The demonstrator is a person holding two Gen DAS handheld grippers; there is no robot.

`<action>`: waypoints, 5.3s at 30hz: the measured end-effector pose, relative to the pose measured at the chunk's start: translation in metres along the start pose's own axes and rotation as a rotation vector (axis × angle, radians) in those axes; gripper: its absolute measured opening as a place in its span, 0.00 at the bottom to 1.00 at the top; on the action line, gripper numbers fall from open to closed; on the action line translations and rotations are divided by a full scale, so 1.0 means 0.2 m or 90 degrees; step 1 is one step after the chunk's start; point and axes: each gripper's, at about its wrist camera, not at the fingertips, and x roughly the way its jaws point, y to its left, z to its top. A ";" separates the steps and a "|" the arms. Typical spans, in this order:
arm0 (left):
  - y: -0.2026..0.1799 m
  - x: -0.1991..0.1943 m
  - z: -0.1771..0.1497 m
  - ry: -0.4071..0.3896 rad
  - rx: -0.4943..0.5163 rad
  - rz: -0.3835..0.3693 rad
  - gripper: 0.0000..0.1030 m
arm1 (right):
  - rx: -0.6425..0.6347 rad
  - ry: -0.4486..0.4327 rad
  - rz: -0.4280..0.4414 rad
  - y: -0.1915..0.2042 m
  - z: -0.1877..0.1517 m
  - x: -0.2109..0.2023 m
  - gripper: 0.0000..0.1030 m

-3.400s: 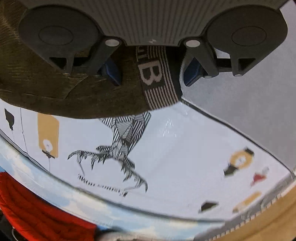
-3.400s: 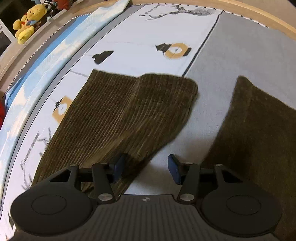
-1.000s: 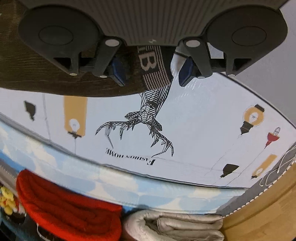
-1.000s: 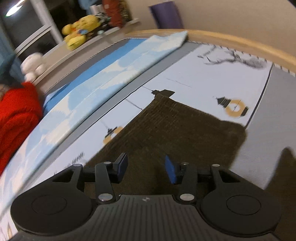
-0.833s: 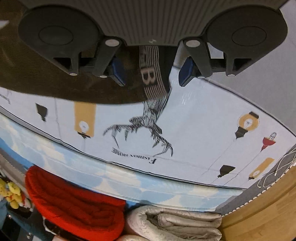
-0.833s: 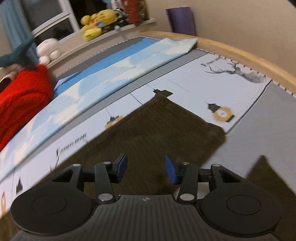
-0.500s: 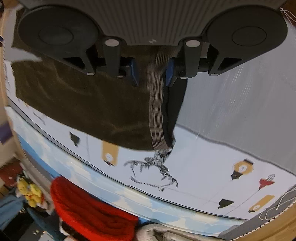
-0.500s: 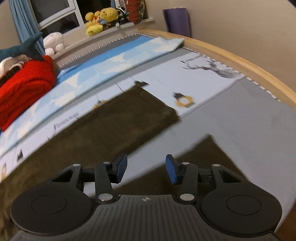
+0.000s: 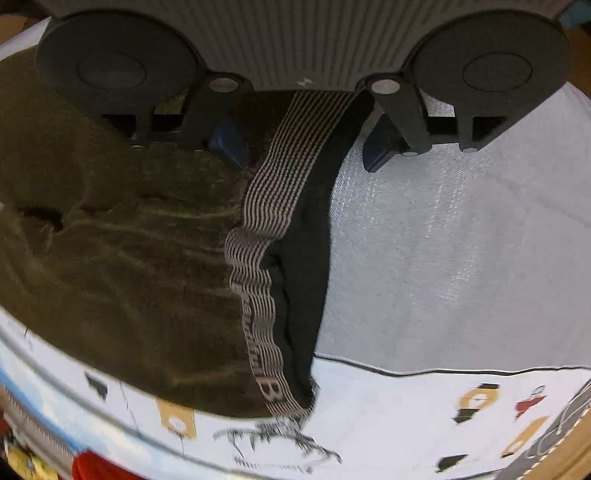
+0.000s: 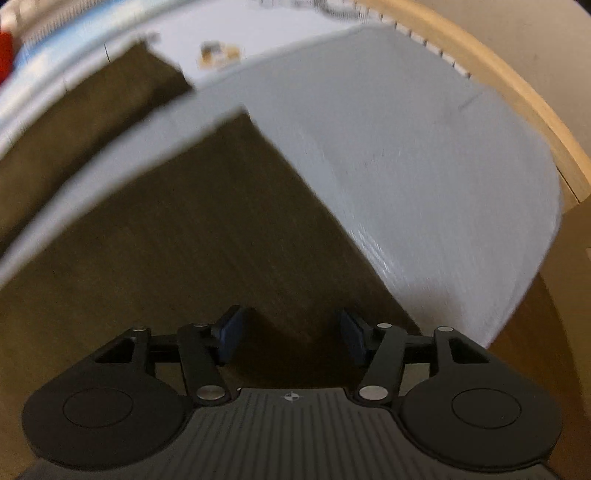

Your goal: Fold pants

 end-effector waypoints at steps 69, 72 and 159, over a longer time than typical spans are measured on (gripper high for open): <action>-0.27 -0.14 -0.07 -0.193 0.236 0.011 0.71 | -0.276 -0.235 0.122 0.59 0.00 -0.35 0.54; -0.30 -0.14 -0.06 -0.196 0.242 0.013 0.71 | -0.277 -0.246 0.134 0.64 0.01 -0.38 0.53; -0.47 -0.48 -0.35 -0.205 0.287 -0.159 0.05 | -0.263 -0.229 0.215 1.30 -0.10 -0.64 0.54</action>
